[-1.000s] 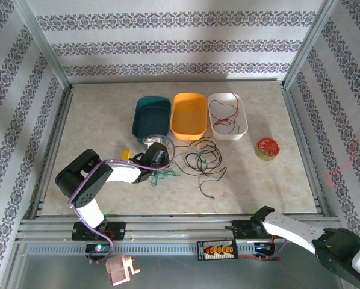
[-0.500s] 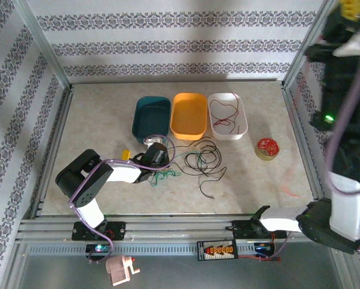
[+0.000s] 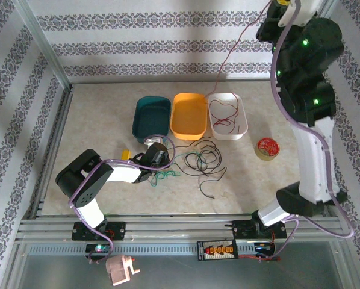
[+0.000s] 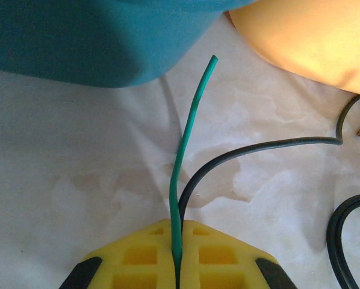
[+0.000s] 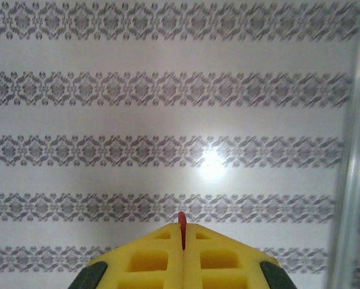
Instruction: Untangle the cables
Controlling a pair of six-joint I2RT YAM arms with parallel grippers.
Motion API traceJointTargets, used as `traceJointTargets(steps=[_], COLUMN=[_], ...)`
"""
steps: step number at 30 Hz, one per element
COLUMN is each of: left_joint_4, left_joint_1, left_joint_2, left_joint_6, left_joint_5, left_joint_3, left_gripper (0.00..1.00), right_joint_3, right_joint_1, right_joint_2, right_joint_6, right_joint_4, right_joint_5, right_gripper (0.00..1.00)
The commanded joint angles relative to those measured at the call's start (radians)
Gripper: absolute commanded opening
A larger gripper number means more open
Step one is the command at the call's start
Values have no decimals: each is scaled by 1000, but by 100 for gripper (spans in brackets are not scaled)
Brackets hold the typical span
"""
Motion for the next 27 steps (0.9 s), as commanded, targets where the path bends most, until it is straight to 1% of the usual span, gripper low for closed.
traceJointTargets(steps=[1, 3, 5, 8, 10, 12, 14, 17, 23, 27], left_joint_4=[-14, -10, -6, -6, -7, -10, -13, -7, -1, 1], left_joint_1=[15, 15, 15, 15, 15, 15, 15, 15, 14, 12], left_joint_2=[34, 43, 48, 52, 52, 56, 61, 68, 71, 70], left_joint_6=[-8, -12, -13, -11, -10, -7, -8, -13, -11, -13], left_joint_5=[19, 23, 25, 26, 28, 30, 33, 38, 40, 42], left_joint_3=[1, 5, 7, 11, 14, 18, 24, 27, 30, 26], left_gripper=[0, 0, 0, 0, 0, 0, 0, 0, 0, 0], right_joint_3=[143, 229, 244, 116, -13, -104, -144, -98, 137, 249], right_joint_1=[-37, -66, -95, -118, -122, -125, -132, -137, -137, -137], right_joint_2=[94, 160, 195, 171, 127, 86, 59, 50, 100, 145], right_joint_6=[147, 180, 206, 227, 227, 226, 222, 202, 104, 65], right_joint_4=[-50, -103, -160, -190, -168, -141, -120, -118, -142, -145], right_joint_5=[-130, -156, -171, -193, -190, -185, -172, -154, -86, -82], right_gripper=[0, 0, 0, 0, 0, 0, 0, 0, 0, 0])
